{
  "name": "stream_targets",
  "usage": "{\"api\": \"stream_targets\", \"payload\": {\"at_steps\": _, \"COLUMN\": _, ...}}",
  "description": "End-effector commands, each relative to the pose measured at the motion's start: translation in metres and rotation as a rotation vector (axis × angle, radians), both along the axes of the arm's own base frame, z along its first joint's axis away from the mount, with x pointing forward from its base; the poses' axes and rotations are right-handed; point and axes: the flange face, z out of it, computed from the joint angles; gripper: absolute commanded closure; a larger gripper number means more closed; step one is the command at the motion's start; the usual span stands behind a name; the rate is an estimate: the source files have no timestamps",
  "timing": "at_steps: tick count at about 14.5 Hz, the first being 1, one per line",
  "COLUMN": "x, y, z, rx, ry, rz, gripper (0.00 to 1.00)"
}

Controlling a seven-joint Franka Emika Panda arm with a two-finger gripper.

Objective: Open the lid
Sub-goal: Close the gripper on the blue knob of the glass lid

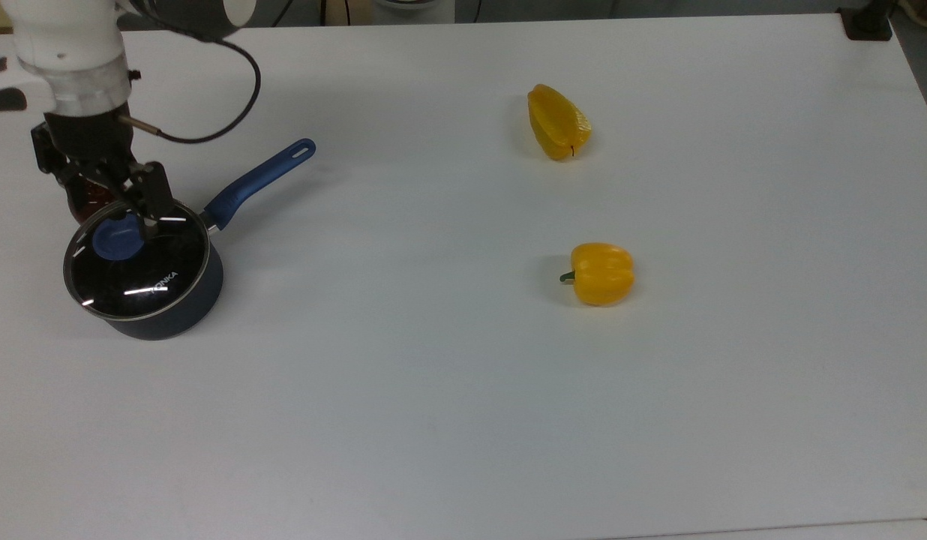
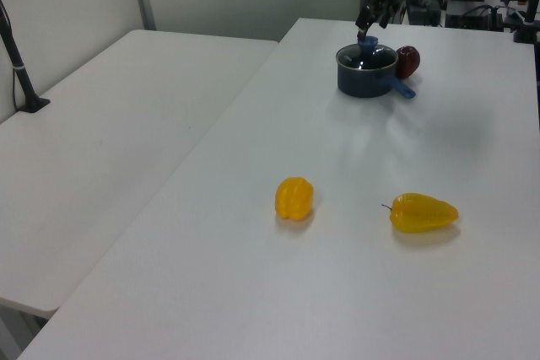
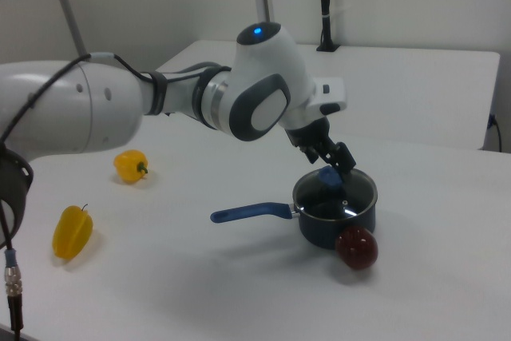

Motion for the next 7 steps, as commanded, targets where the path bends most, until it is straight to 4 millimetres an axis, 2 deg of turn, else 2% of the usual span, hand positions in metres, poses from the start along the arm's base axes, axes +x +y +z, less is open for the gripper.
{"api": "stream_targets", "payload": {"at_steps": 1, "x": 0.0061, "y": -0.0005, "z": -0.0148, "rx": -0.003, "ry": -0.01, "rz": 0.012, "gripper": 0.0}}
{"api": "stream_targets", "payload": {"at_steps": 7, "x": 0.0064, "y": -0.0063, "z": -0.0244, "rx": 0.002, "ry": -0.008, "rz": 0.005, "gripper": 0.0}}
